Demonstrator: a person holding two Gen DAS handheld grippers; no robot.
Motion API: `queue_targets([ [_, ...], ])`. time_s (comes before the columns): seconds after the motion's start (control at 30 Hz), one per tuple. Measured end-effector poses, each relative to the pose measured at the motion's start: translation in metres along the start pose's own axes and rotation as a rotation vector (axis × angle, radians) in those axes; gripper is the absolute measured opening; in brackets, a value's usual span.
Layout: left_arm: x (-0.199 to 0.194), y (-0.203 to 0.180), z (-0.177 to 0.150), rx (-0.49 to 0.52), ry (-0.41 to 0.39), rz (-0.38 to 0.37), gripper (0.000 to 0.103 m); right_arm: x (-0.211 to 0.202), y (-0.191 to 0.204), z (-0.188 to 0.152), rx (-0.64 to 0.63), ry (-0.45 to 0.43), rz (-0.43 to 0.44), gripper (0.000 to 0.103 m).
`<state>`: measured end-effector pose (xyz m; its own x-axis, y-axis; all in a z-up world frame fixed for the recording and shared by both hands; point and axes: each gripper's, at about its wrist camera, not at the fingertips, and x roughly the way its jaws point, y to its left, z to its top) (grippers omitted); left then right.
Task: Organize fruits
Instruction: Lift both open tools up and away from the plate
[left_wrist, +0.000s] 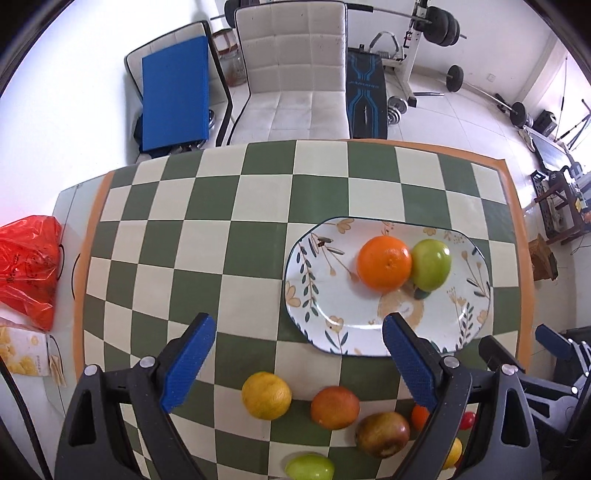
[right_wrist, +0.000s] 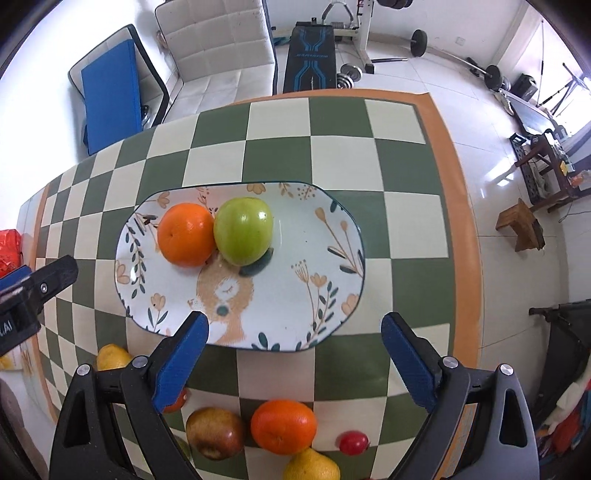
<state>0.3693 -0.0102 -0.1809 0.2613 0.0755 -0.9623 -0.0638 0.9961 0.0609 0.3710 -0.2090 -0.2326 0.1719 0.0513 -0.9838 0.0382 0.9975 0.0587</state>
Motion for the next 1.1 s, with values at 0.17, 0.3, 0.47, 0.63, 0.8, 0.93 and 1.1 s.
queue_targets([
  [0.17,-0.038,0.001,-0.020,0.016,-0.071,-0.008,0.093,-0.034,0.002,-0.014,-0.006,-0.059,-0.021,0.097],
  [0.3,-0.065,0.005,-0.033,0.020,-0.117,-0.020,0.093,-0.065,0.002,-0.028,-0.007,-0.116,-0.022,0.097],
  [0.47,-0.093,0.009,-0.050,0.025,-0.162,-0.037,0.093,-0.104,0.005,-0.049,-0.003,-0.173,-0.001,0.097],
  [0.63,-0.111,0.016,-0.066,0.014,-0.192,-0.048,0.093,-0.137,0.009,-0.069,-0.008,-0.218,0.004,0.097],
  [0.8,-0.121,0.022,-0.078,0.003,-0.214,-0.045,0.093,-0.159,0.017,-0.086,-0.019,-0.258,0.004,0.097],
  [0.93,-0.123,0.025,-0.083,-0.009,-0.216,-0.059,0.093,-0.167,0.020,-0.094,-0.007,-0.270,0.015,0.097],
  [1.1,-0.103,0.032,-0.086,-0.031,-0.152,-0.084,0.103,-0.165,0.017,-0.101,0.034,-0.255,0.049,0.098],
])
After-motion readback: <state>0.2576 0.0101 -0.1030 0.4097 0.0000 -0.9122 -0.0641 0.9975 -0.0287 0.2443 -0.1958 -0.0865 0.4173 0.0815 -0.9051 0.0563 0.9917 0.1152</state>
